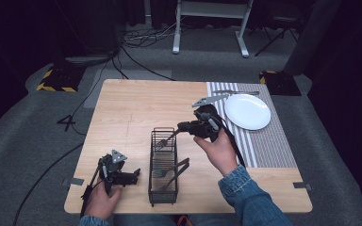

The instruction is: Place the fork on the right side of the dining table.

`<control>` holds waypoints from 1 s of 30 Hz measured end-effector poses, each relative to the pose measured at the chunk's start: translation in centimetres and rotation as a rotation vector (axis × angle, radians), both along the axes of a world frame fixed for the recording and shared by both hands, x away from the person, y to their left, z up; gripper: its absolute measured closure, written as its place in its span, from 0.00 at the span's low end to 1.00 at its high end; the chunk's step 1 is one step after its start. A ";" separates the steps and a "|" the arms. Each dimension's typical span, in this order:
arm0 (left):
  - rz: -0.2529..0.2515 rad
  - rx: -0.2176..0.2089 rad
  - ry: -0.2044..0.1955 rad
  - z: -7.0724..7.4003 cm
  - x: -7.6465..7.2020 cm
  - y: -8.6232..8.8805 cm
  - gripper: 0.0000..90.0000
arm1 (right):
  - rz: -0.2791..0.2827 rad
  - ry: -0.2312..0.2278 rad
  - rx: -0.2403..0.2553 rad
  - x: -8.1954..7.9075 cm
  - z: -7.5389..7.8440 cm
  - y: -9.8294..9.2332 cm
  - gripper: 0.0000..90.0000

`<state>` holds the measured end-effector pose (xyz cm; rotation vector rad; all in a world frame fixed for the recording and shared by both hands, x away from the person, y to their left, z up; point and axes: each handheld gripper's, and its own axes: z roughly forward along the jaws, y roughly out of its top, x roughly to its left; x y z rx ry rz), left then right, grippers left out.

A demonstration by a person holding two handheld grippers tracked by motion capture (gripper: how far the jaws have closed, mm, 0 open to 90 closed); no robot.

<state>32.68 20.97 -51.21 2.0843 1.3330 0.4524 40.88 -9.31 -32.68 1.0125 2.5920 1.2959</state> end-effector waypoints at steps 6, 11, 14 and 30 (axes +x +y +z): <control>0.000 0.000 0.000 0.0 0.0 0.0 0.00 | 0.006 -0.011 0.029 -0.4 1.8 -0.9 0.96; 0.000 0.002 -0.002 0.0 0.1 0.0 0.00 | 0.014 -0.032 0.050 -1.2 3.7 -1.9 0.96; 0.002 0.000 -0.002 0.0 0.1 0.0 0.00 | 0.009 -0.046 0.058 -1.7 4.6 -2.8 0.96; 0.001 0.001 -0.002 0.0 0.1 0.0 0.00 | -0.074 -0.103 0.104 -2.9 8.0 -8.9 0.96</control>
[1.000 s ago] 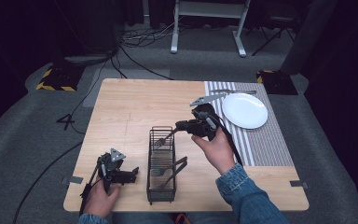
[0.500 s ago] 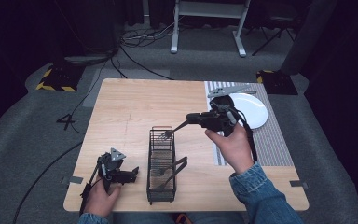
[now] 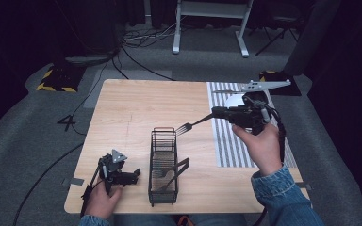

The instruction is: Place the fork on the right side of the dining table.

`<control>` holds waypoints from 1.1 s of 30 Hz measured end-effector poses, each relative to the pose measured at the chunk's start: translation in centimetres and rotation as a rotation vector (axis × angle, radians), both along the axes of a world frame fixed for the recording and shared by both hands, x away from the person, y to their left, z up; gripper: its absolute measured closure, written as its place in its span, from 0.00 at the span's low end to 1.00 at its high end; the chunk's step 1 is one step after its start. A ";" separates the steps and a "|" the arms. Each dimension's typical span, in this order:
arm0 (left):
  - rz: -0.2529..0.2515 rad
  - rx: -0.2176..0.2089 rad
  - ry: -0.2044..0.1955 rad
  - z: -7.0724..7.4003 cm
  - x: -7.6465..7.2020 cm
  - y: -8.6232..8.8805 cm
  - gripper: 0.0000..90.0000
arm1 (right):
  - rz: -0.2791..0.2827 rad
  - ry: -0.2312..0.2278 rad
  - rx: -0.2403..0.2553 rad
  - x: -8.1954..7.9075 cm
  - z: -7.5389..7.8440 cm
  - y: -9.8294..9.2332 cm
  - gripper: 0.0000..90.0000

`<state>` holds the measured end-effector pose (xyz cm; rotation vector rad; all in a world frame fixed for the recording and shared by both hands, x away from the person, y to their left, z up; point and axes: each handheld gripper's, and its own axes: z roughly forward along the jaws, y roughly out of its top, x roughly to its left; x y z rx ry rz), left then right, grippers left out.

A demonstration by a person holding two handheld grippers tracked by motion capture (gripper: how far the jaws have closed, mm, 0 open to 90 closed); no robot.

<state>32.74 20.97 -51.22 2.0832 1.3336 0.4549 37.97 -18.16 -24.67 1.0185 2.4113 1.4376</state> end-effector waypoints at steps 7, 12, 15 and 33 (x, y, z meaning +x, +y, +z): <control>0.000 0.001 -0.001 0.0 0.0 0.0 0.00 | -0.034 0.003 0.016 0.4 0.3 -2.0 0.96; -0.001 0.001 -0.001 0.0 0.0 0.0 0.00 | -0.087 0.003 0.010 1.0 0.4 -4.0 0.96; -0.001 0.002 0.000 0.0 0.0 0.0 0.00 | -0.121 0.018 0.001 1.4 0.2 -5.0 0.96; 0.000 0.001 0.000 0.0 0.0 0.0 0.00 | -0.276 0.054 -0.046 3.6 -1.7 -10.1 0.96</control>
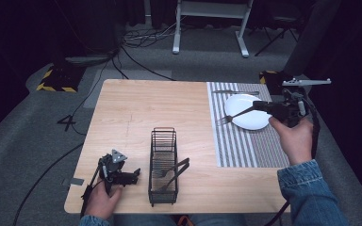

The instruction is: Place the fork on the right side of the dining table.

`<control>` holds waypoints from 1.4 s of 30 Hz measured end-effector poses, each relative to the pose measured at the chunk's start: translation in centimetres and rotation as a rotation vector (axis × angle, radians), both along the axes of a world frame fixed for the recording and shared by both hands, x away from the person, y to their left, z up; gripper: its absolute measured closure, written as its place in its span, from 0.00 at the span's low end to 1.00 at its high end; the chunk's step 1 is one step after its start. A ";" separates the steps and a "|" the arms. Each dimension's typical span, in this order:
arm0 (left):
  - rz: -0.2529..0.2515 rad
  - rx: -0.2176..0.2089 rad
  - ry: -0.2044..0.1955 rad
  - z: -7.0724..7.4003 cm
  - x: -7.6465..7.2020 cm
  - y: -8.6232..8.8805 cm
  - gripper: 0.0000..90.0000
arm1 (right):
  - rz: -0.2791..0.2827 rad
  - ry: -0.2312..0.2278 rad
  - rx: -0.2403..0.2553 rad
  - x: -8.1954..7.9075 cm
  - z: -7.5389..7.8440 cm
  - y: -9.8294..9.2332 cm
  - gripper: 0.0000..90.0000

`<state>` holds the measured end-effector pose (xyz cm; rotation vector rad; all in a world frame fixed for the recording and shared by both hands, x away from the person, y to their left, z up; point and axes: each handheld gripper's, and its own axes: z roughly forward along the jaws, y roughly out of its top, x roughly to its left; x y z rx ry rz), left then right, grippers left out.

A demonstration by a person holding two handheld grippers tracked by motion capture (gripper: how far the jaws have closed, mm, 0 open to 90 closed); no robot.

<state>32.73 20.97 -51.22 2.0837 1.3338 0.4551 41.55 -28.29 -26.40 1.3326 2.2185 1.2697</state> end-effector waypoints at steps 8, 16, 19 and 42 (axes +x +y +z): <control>-0.001 0.002 0.000 0.0 0.0 0.0 0.00 | -0.038 0.026 -0.012 0.8 -1.3 -1.2 0.96; -0.001 0.001 0.000 0.0 0.0 0.0 0.00 | -0.064 0.061 -0.036 1.7 -3.4 -1.9 0.96; -0.001 0.001 -0.001 0.0 0.0 0.0 0.00 | -0.073 0.084 -0.048 2.1 -4.4 -2.1 0.96; -0.001 0.001 0.000 0.0 0.0 0.0 0.00 | -0.075 0.166 -0.088 3.2 -8.2 -1.8 0.96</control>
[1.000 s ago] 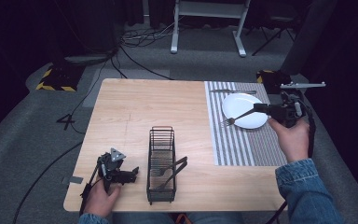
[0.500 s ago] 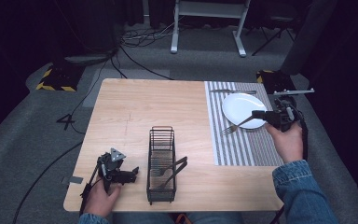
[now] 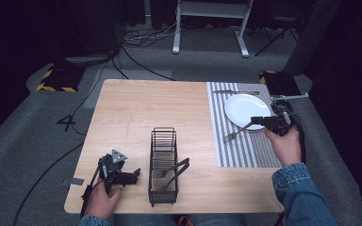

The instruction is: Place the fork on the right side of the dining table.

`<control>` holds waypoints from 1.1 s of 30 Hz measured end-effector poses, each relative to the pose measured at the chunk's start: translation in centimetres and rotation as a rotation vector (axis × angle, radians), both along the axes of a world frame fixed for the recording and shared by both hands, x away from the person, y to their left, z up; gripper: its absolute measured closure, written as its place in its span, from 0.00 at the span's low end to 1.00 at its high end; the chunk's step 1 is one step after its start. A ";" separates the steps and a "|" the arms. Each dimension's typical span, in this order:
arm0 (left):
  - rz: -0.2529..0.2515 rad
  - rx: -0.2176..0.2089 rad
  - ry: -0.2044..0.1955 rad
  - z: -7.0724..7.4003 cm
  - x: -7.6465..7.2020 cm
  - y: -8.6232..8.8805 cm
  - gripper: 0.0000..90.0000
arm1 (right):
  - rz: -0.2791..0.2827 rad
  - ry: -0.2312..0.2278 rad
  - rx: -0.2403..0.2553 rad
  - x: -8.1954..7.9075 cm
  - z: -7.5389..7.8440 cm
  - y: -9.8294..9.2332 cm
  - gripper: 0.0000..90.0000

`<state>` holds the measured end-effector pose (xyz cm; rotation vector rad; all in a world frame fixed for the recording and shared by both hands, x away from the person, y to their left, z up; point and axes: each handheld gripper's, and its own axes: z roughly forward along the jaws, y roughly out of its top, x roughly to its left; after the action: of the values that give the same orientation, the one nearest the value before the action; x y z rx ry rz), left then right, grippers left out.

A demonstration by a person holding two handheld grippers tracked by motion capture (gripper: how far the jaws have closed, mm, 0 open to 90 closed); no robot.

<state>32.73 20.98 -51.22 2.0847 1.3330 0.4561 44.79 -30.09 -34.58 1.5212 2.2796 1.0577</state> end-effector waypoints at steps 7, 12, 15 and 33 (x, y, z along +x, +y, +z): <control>0.000 0.000 0.000 0.0 0.0 0.0 0.00 | -0.004 0.011 0.001 0.1 -0.1 0.0 0.95; 0.000 0.000 0.000 0.0 0.0 0.0 0.00 | -0.012 0.017 0.000 0.3 -0.3 -0.3 0.95; 0.000 0.000 0.000 0.0 0.0 0.0 0.00 | -0.018 0.022 0.004 0.4 -0.4 -0.5 0.95; 0.001 -0.002 0.001 0.0 0.0 0.0 0.00 | -0.103 0.097 0.069 1.1 -1.8 -2.7 0.60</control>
<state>32.71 20.97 -51.22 2.0834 1.3344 0.4542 45.90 -32.76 -36.38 1.7331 2.2204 1.0665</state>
